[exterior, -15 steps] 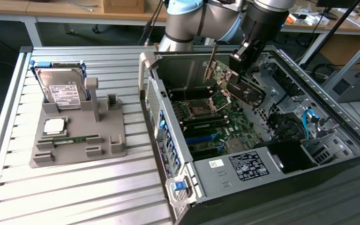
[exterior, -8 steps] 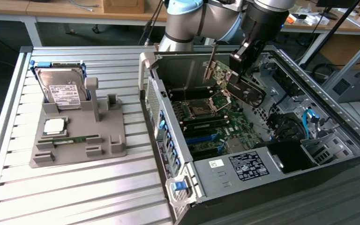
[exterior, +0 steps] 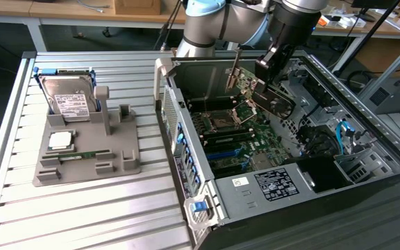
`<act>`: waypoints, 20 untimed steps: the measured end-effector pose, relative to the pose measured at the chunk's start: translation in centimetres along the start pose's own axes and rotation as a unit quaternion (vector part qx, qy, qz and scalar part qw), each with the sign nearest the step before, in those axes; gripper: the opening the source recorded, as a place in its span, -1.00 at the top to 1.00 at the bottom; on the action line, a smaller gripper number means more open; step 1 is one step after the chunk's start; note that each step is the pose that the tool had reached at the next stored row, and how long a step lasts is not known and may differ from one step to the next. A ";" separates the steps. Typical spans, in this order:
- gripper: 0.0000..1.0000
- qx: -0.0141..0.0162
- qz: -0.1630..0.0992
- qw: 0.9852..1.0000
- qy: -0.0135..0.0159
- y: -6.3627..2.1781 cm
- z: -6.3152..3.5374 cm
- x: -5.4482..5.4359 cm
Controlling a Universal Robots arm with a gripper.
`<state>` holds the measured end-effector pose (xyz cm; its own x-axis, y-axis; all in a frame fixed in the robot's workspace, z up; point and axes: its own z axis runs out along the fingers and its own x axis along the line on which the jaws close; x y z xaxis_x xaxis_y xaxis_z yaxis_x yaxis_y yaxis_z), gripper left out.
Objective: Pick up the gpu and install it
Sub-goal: 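Insert the gpu into the slot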
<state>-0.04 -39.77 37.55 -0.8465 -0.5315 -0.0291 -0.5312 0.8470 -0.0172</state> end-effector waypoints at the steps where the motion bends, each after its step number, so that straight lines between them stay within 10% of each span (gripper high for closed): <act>1: 0.47 0.000 0.000 1.000 0.000 0.00 0.00 0.0; 20: 0.47 -0.001 -0.030 1.000 -0.001 0.00 0.00 0.0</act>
<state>-0.04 -39.77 37.55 -0.8134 -0.5810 -0.0291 -0.5807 0.8139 -0.0173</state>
